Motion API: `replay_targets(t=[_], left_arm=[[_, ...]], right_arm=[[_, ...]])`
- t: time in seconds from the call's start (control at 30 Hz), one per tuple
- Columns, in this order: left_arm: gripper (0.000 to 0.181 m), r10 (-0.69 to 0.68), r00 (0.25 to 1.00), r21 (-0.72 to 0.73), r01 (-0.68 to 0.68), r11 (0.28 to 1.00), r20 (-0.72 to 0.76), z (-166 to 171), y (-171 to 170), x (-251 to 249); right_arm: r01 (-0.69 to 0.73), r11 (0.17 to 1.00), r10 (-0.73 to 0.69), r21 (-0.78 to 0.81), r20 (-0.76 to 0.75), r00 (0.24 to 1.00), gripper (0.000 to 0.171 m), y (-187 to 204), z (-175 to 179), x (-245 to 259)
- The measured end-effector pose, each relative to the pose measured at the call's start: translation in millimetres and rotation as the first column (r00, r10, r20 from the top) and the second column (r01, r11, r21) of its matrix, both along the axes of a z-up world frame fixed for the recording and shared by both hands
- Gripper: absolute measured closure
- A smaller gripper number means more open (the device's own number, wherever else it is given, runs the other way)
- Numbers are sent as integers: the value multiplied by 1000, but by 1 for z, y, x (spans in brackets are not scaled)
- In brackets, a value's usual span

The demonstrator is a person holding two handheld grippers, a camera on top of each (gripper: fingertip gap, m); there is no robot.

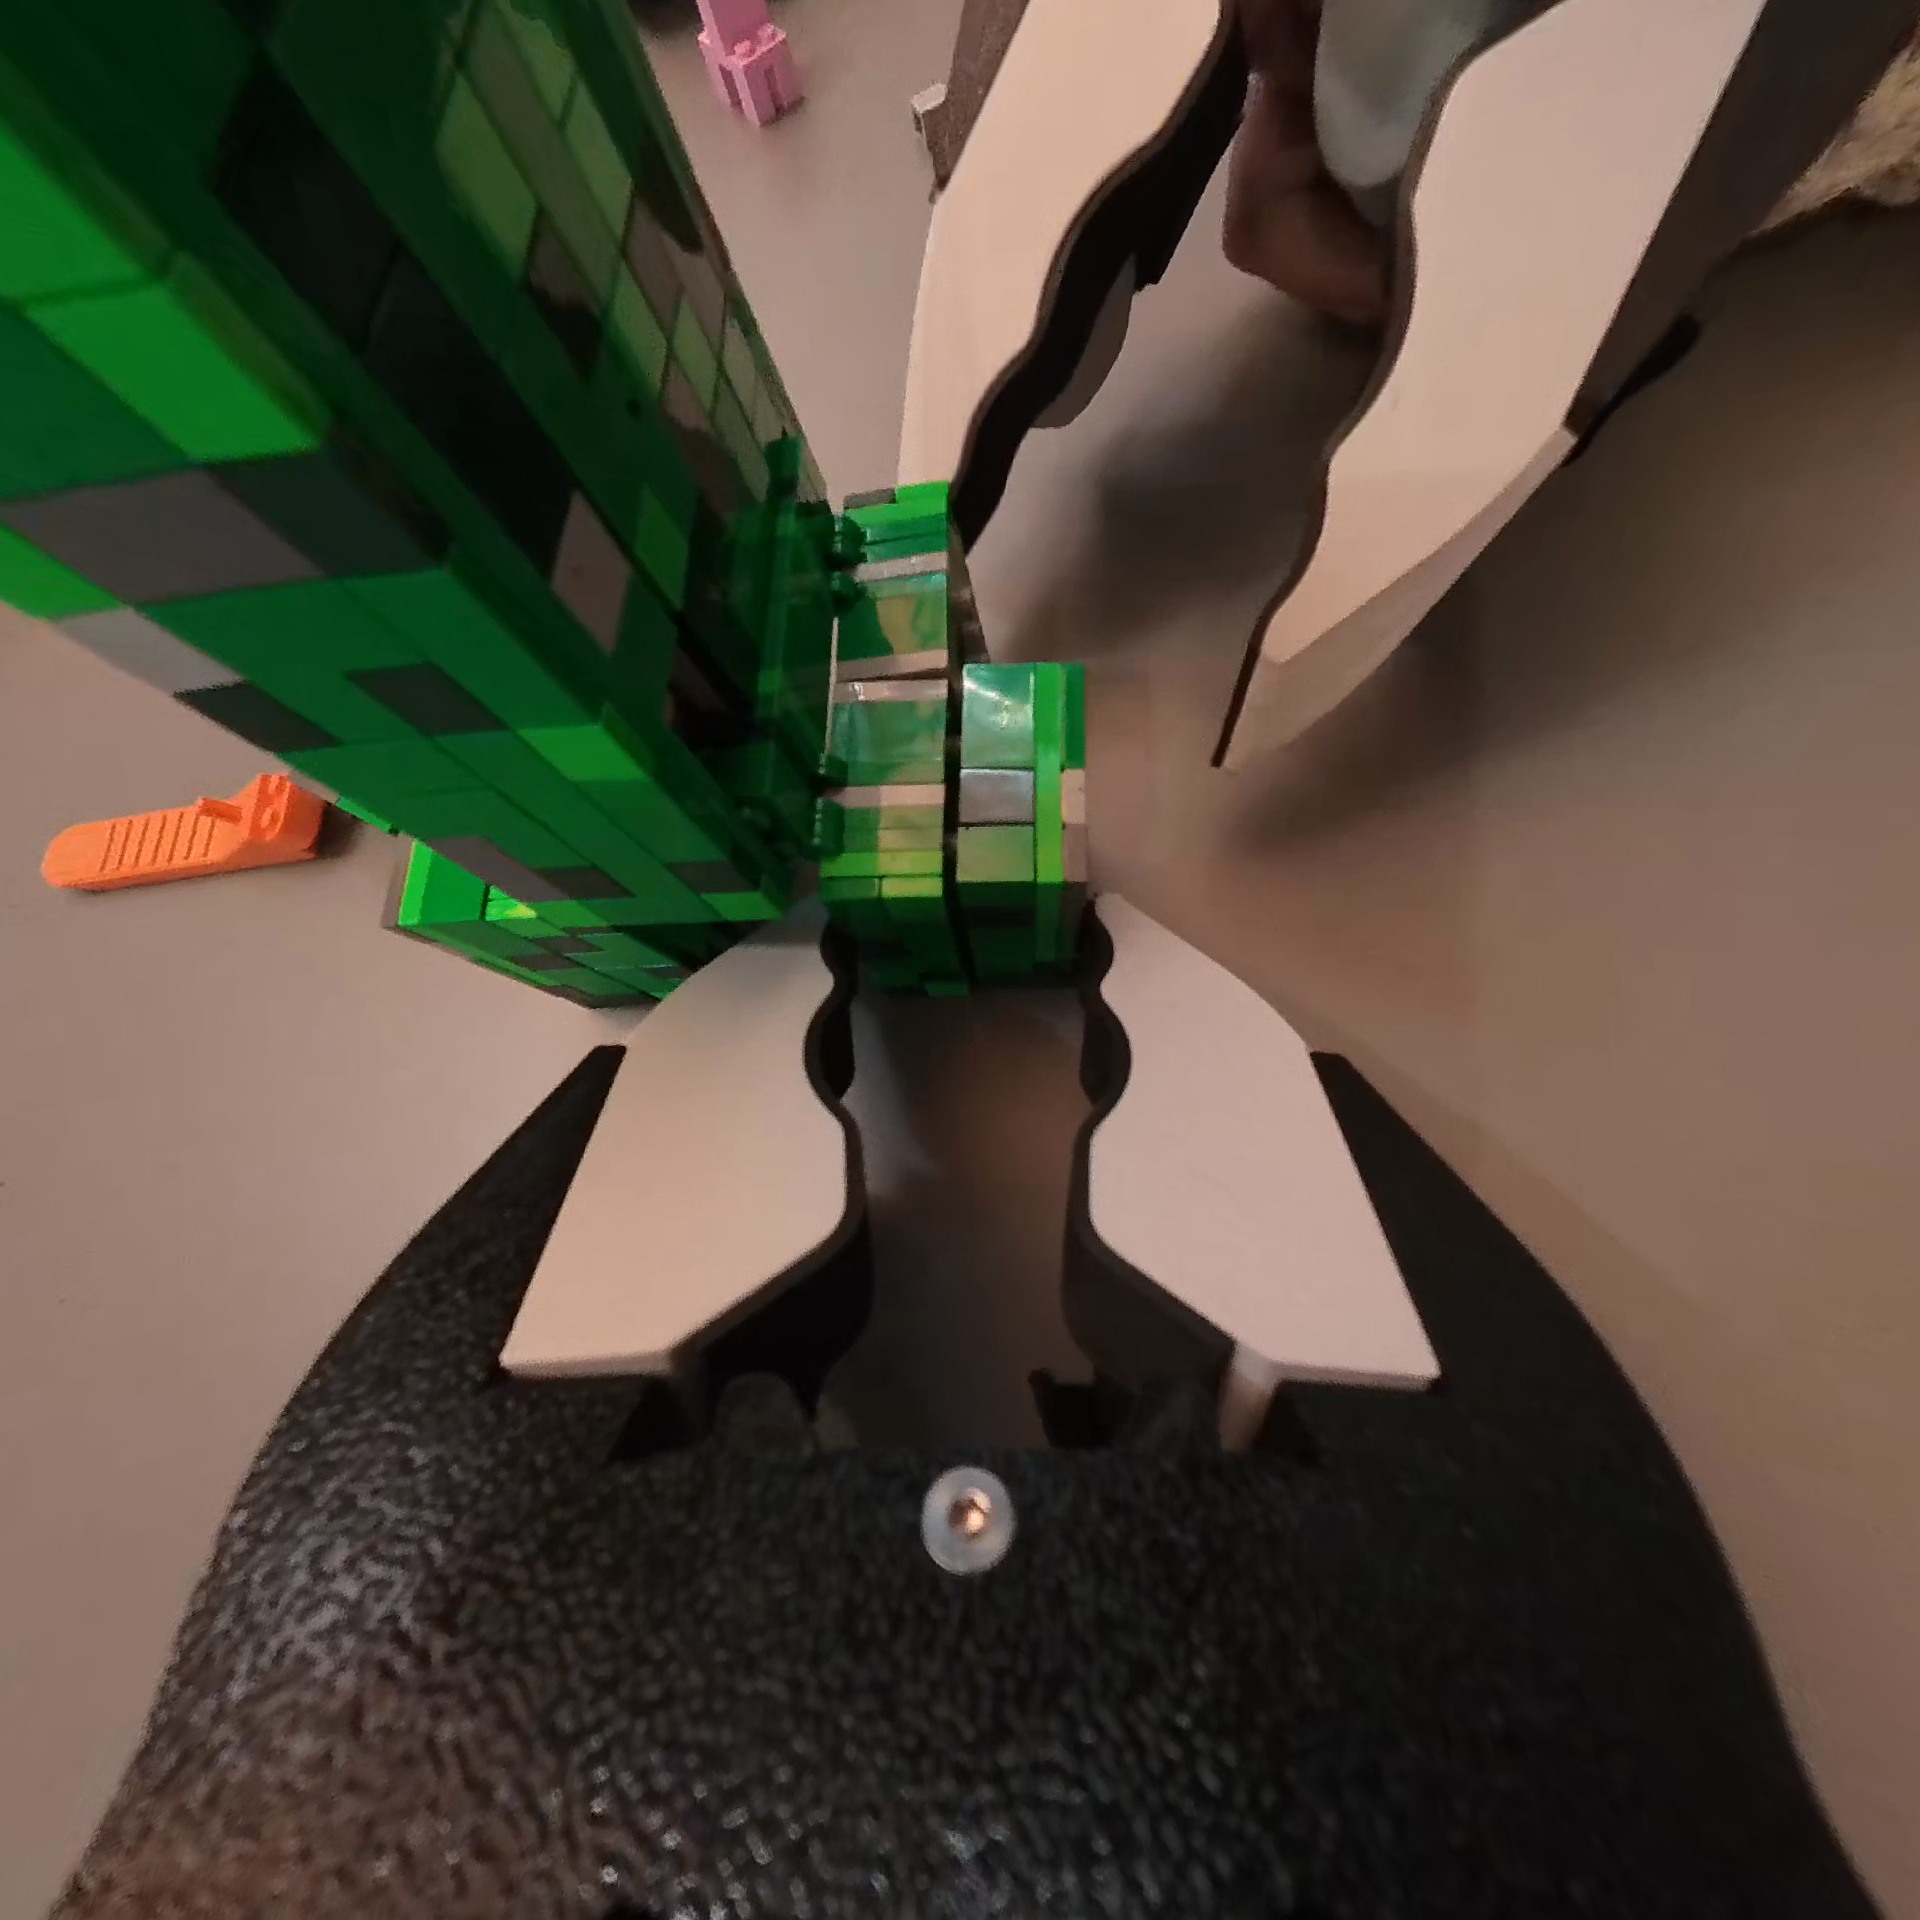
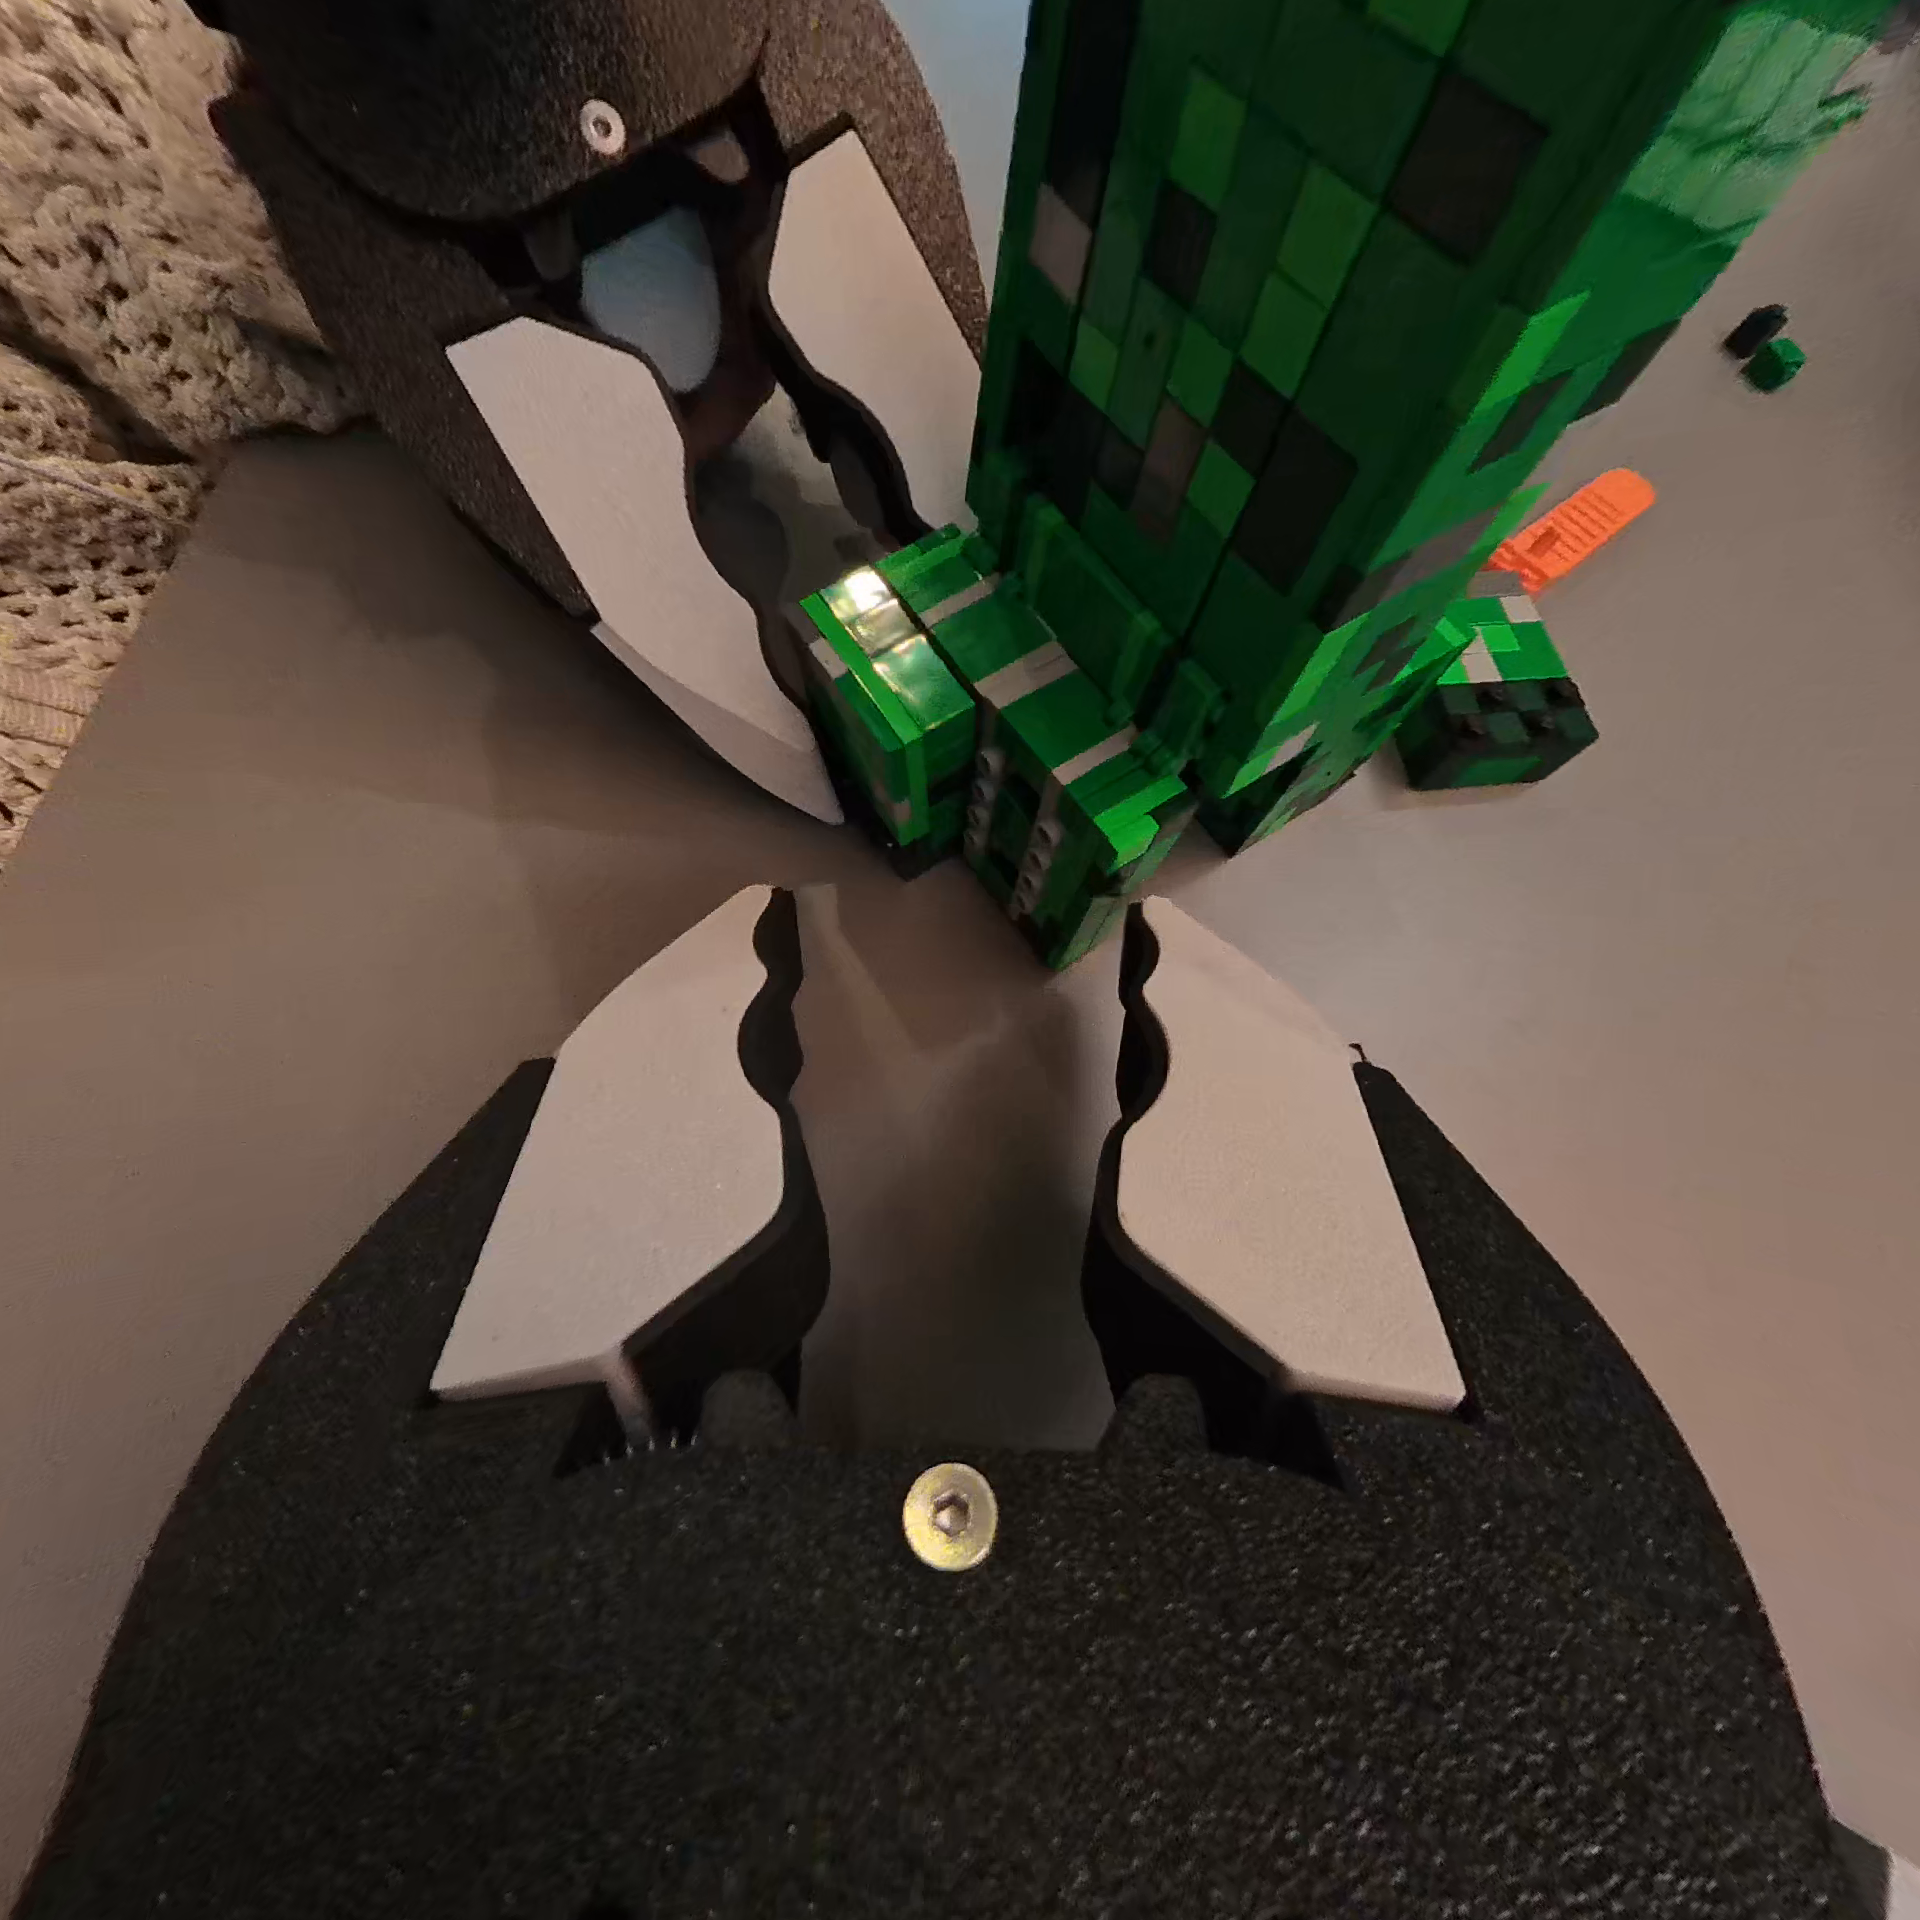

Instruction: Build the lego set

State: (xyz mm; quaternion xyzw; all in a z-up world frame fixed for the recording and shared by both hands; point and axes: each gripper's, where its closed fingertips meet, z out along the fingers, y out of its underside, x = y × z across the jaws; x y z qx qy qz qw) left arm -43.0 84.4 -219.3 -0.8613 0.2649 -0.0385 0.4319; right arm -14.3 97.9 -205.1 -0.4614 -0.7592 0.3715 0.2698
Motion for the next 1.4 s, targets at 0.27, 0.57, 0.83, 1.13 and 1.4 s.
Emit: replay_targets(t=[0.27,0.57,0.83,1.13,1.4], left_arm=[[142,6,1000,-1,-6,1000,-1,0,0,-1],[144,7,1000,9,-7,1000,-11,1,0,-1],[143,18,1000,13,-17,1000,-14,1,1,-2],[142,18,1000,18,-18,1000,-17,2,0,-2],[140,30,999,24,-30,999,-20,2,-7,-4]], right_arm=[[20,1000,-17,23,-137,990,118,4,17,-1],[19,1000,-16,24,-102,995,114,2,12,-1],[53,966,-6,253,-180,984,112,3,19,-6],[59,950,37,308,-299,954,130,-3,41,-3],[21,973,35,232,-236,971,139,-11,28,-5]])
